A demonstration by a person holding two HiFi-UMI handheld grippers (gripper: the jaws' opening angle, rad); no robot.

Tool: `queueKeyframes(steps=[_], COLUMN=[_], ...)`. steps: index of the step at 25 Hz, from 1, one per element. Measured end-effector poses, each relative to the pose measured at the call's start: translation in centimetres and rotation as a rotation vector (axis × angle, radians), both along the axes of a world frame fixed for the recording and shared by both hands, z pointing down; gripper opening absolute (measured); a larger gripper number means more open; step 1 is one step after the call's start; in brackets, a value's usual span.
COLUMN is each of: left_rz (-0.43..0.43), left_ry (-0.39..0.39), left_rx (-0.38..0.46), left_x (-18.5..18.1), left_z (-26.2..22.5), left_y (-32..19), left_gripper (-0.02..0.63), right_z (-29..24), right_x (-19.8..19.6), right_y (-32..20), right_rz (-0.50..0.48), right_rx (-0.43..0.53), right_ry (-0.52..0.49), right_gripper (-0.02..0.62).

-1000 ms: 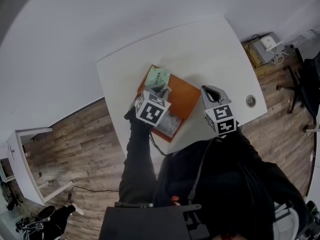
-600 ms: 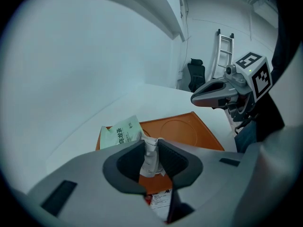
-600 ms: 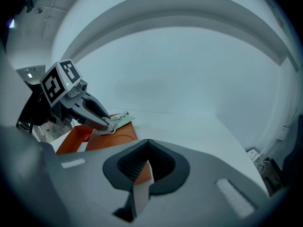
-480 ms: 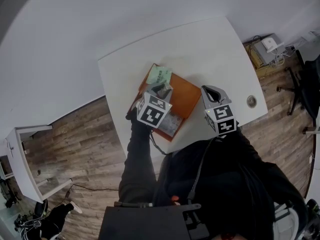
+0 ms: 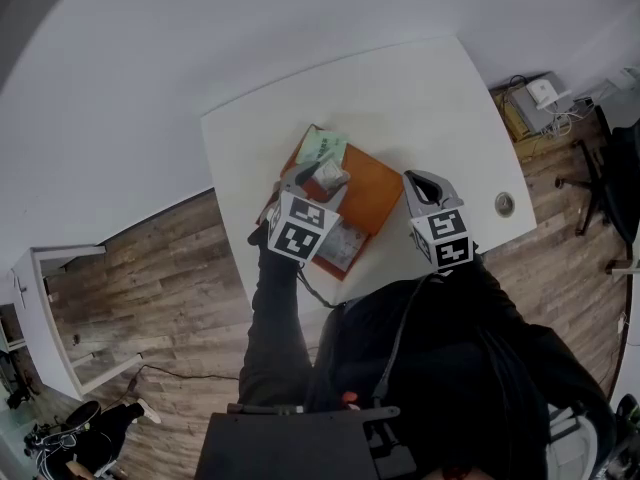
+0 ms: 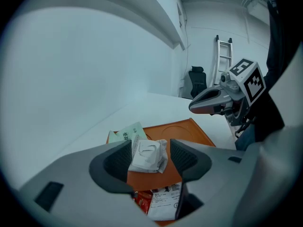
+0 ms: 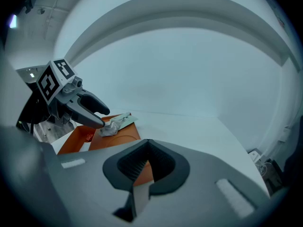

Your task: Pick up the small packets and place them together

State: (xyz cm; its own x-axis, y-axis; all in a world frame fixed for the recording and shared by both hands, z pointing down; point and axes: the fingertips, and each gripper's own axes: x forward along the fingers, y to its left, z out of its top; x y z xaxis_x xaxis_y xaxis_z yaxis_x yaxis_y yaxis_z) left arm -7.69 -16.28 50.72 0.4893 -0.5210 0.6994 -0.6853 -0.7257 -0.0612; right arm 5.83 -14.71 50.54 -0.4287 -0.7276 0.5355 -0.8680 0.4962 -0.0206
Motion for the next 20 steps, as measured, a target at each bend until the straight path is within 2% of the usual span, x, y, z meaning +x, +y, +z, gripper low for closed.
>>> queueKeyframes(steps=[5,13,20], left_rz=[-0.074,-0.150,-0.160], left_ry=[0.063,0.038,0.025], left_rx=[0.015,-0.069,-0.142], left_x=[-2.5,-6.7,-7.4], left_z=[-2.0,-0.1,2.5], left_y=[1.7,5.4,7.0], left_gripper=[0.242,0.242,0.262], right_z=[-0.1,-0.1,-0.2], right_x=[-0.2,-1.1,-1.7], right_y=[0.2,0.2,0.4], right_rz=[-0.009,-0.040,-0.059], right_rx=[0.001,0.005,0.009], right_ry=[-0.002,-0.006,0.001], right_gripper=[-0.003,-0.005,-0.003])
